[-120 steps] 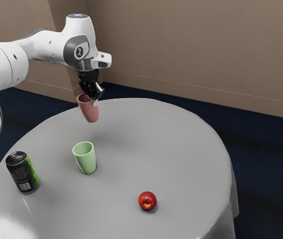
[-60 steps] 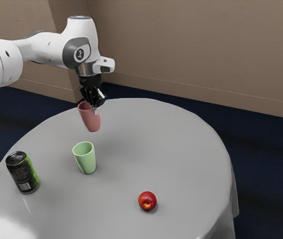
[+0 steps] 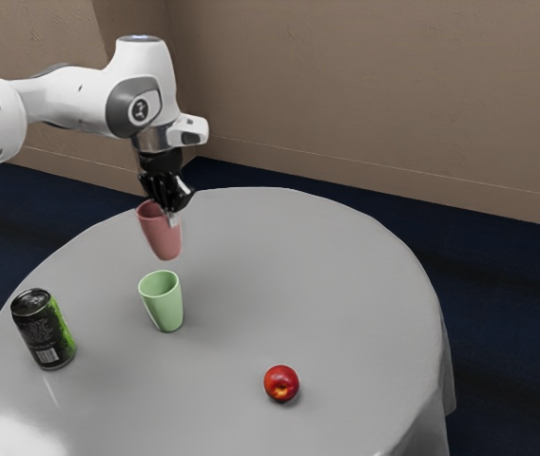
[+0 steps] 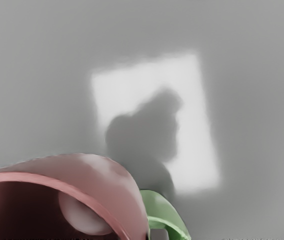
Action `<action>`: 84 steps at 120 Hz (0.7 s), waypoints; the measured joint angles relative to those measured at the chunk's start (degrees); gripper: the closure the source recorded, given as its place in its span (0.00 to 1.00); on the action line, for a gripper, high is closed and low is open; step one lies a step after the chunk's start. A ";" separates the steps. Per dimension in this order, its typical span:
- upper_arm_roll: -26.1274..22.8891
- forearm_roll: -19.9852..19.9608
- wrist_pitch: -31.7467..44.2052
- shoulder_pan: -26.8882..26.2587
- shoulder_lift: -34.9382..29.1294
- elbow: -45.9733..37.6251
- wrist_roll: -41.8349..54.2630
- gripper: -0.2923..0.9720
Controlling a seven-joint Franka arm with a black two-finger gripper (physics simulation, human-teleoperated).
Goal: Place the left cup onto the right cup
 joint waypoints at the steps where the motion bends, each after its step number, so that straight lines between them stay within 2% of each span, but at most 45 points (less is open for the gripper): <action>1: 0.00 0.00 0.03 -0.01 -0.08 -0.11 -0.05 0.85; 84: 1.40 0.01 1.24 -2.47 -4.75 -6.96 -4.46 0.85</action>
